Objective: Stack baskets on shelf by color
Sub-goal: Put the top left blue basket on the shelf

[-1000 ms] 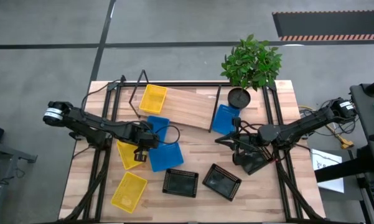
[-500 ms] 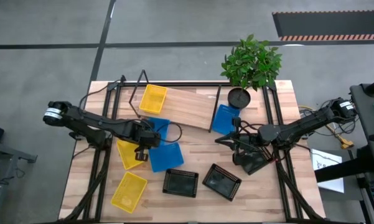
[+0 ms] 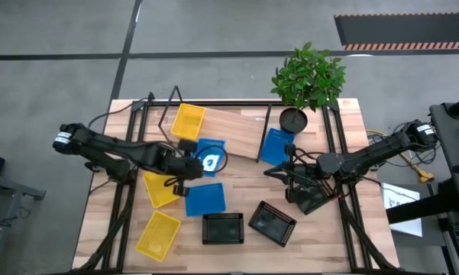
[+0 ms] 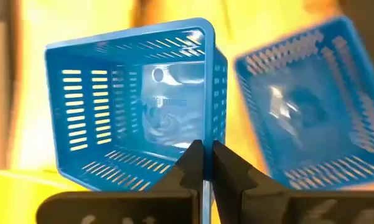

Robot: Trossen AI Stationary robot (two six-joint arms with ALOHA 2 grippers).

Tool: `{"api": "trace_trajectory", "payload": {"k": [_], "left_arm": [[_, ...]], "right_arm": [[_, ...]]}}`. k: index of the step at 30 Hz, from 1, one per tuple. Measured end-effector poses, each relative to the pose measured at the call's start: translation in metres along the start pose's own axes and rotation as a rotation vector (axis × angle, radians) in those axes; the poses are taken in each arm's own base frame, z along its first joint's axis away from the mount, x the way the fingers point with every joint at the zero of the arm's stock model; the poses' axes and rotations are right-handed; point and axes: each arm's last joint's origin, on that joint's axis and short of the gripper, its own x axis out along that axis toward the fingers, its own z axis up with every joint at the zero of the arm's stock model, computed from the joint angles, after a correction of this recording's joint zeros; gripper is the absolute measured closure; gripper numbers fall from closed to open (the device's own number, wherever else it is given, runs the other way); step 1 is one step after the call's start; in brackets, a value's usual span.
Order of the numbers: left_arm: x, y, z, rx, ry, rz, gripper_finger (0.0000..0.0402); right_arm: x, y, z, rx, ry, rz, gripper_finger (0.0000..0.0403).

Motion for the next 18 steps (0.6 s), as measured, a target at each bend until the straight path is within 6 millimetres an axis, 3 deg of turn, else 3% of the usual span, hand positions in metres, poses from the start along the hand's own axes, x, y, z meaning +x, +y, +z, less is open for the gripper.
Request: {"api": "trace_trajectory", "payload": {"k": [4,7,18], "left_arm": [[0.001,0.006,0.011,0.086,-0.065,0.112,0.0401],[0.012,0.012,0.018,0.129,-0.088,0.155,0.0401],[0.086,0.054,0.015,0.075,0.156,0.272,0.0401]], "right_arm": [[0.000,0.000,0.000,-0.001,0.000,0.000,0.0394],[0.000,0.000,0.000,-0.002,0.000,0.000,0.0394],[0.000,0.000,0.000,-0.004,0.001,0.000,0.0394]]}}
